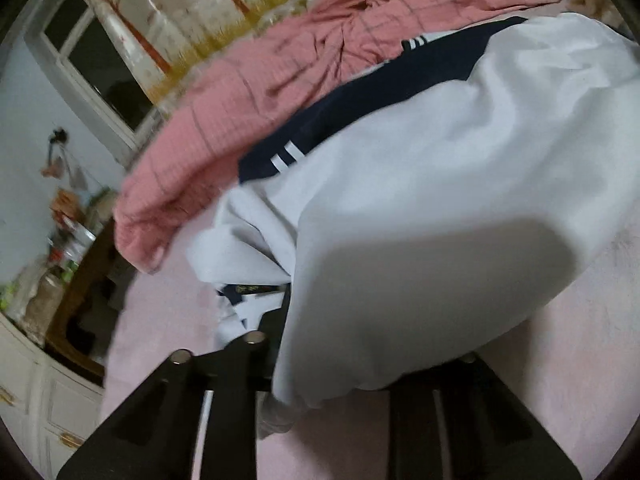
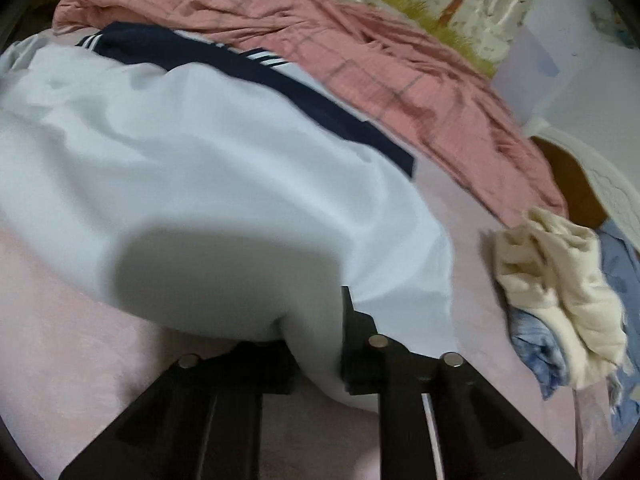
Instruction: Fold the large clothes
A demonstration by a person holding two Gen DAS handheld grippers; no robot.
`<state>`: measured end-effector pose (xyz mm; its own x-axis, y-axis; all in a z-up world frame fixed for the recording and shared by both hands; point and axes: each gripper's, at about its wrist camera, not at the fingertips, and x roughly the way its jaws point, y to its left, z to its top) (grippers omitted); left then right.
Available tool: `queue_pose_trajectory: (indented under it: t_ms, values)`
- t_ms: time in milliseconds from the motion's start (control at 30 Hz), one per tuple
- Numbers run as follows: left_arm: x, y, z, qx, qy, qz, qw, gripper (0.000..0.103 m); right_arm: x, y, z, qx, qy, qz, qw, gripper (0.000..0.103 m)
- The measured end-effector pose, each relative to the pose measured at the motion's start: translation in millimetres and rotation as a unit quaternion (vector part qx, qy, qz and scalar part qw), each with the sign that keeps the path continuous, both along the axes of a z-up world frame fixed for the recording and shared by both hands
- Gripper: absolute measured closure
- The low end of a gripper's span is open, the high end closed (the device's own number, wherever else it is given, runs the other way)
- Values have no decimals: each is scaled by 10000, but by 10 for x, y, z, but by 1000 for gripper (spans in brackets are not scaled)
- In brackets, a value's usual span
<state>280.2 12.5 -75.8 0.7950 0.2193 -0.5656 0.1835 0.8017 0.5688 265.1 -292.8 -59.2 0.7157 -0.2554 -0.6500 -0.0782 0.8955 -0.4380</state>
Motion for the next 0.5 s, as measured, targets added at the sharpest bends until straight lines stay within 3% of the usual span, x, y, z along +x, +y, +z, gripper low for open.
queue_pose_trajectory:
  t_ms: [200, 500]
  values:
    - [-348, 202, 277, -878, 120, 125, 9960, 84, -529, -77, 221, 348, -345, 26, 9988, 89]
    - [-1199, 401, 353, -1341, 236, 13, 9907, 84, -1514, 2, 382, 777, -428, 307, 9956, 89]
